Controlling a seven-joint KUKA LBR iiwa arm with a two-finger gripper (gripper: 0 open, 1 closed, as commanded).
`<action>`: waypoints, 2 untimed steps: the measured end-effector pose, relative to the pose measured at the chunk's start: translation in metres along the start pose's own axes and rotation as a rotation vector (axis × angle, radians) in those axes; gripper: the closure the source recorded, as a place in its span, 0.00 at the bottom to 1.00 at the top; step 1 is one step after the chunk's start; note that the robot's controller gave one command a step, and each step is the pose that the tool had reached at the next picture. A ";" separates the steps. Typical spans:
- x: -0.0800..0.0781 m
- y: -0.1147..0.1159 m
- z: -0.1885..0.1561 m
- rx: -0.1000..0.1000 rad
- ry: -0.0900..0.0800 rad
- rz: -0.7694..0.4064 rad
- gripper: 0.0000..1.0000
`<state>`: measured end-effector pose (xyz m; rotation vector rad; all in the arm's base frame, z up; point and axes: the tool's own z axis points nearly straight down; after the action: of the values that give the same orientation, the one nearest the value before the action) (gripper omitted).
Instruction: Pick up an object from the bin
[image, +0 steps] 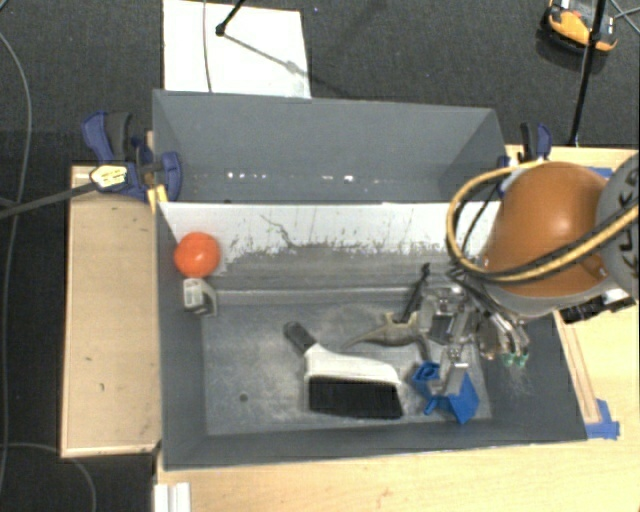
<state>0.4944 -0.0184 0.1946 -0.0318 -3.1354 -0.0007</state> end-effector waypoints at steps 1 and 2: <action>-0.002 0.000 -0.004 0.000 -0.009 -0.001 0.00; 0.002 0.017 0.048 0.000 -0.012 -0.035 0.00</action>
Offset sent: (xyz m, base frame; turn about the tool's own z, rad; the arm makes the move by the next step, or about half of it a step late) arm -0.0087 0.0345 -0.1045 -0.0543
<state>0.4928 -0.0015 0.1466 0.0228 -3.1477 0.0000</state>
